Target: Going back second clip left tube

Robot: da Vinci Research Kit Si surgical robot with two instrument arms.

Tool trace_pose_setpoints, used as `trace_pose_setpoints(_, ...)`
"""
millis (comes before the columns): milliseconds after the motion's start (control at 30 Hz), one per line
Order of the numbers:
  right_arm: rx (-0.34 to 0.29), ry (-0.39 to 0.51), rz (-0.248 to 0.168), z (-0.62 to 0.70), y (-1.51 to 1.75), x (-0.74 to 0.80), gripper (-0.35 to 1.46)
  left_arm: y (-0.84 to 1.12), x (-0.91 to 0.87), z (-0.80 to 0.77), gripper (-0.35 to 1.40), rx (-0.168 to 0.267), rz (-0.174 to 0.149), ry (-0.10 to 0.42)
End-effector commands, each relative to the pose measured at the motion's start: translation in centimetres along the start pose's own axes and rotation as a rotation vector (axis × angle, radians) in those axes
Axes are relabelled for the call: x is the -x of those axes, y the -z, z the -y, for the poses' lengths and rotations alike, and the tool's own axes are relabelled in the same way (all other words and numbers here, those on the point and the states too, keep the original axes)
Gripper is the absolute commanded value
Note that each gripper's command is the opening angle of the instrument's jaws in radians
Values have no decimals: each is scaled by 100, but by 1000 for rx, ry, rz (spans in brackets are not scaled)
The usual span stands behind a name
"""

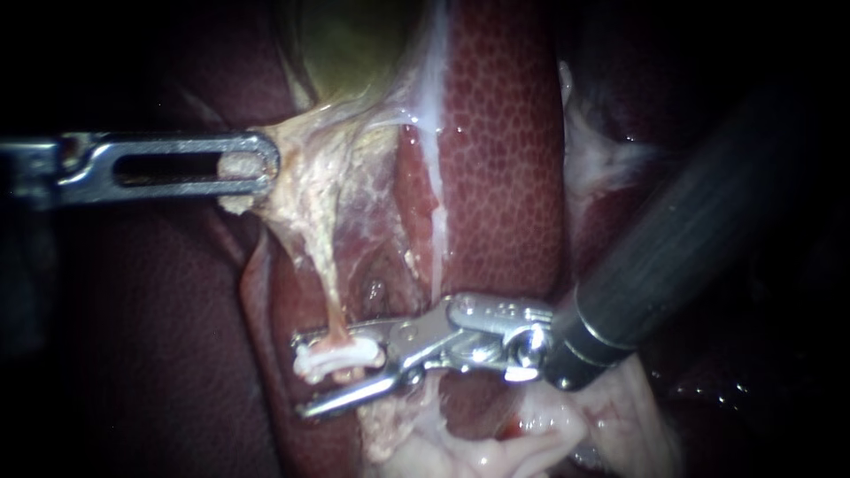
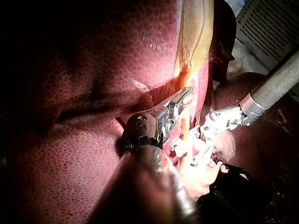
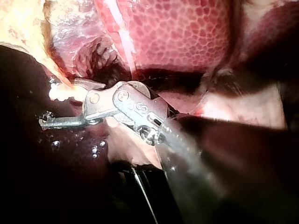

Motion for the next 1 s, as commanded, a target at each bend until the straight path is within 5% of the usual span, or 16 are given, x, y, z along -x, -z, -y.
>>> trace_pose_setpoints(33, 1, 4, 0, 0, 2, -1, 60, 0, 0, 0, -35, 0, 0, 0)
trace_pose_setpoints(467, 22, 23, -7, -10, 52, -6, 60, 2, 0, 0, -35, 0, 0, 0)
trace_pose_setpoints(633, 36, 41, -11, 1, 94, -15, 60, 3, 0, 0, -35, 0, 0, 0)
trace_pose_setpoints(1000, 98, 95, -5, 35, 186, -71, 60, 2, 0, -1, -35, 0, 0, 0)
